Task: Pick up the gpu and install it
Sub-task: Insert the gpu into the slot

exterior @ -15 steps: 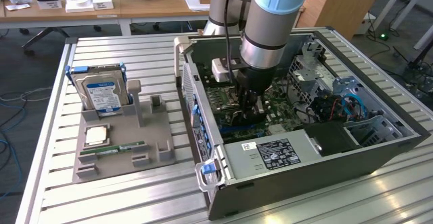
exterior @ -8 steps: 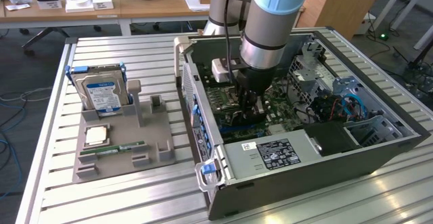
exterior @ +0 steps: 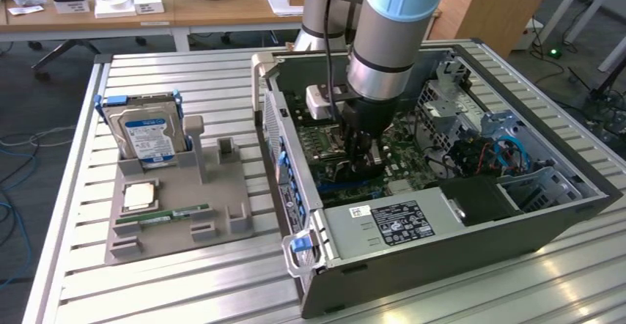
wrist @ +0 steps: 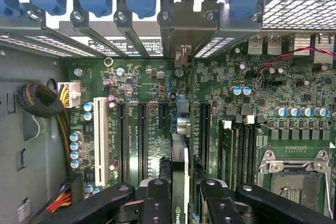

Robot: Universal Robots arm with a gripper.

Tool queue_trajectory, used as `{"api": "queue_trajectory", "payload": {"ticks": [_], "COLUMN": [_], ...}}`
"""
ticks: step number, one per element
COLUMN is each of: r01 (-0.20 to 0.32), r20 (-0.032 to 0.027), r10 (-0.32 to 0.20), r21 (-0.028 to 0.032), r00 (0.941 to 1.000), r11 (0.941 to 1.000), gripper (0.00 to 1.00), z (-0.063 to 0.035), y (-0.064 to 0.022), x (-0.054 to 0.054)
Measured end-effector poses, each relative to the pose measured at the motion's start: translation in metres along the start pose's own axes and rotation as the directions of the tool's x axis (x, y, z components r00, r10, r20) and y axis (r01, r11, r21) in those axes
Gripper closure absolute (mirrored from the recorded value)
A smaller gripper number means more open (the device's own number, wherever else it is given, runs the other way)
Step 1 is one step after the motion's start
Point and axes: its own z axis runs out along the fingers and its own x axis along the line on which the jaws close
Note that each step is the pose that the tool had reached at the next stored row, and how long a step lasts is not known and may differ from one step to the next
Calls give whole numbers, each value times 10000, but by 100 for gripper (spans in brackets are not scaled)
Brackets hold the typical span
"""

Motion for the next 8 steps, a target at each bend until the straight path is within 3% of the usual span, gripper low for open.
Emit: {"api": "queue_trajectory", "payload": {"ticks": [8], "r01": [0], "r20": [0], "r10": [0], "r21": [3], "r00": [10000], "r11": [10000], "gripper": [74], "z": [12], "y": [6], "x": [0]}}
